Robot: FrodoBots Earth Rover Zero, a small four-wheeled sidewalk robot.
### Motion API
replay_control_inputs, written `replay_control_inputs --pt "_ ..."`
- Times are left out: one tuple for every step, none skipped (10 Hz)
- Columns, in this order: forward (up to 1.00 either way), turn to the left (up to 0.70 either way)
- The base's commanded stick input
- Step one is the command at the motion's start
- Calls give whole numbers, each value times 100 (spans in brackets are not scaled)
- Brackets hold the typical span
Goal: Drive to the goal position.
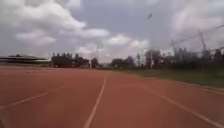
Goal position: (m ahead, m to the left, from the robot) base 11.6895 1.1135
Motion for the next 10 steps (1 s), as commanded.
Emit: replay_control_inputs --pt "70 0" --pt "70 0" --pt "70 0" --pt "70 0" --pt "70 0" --pt "70 0" --pt "70 0" --pt "70 0" --pt "70 0" --pt "70 0"
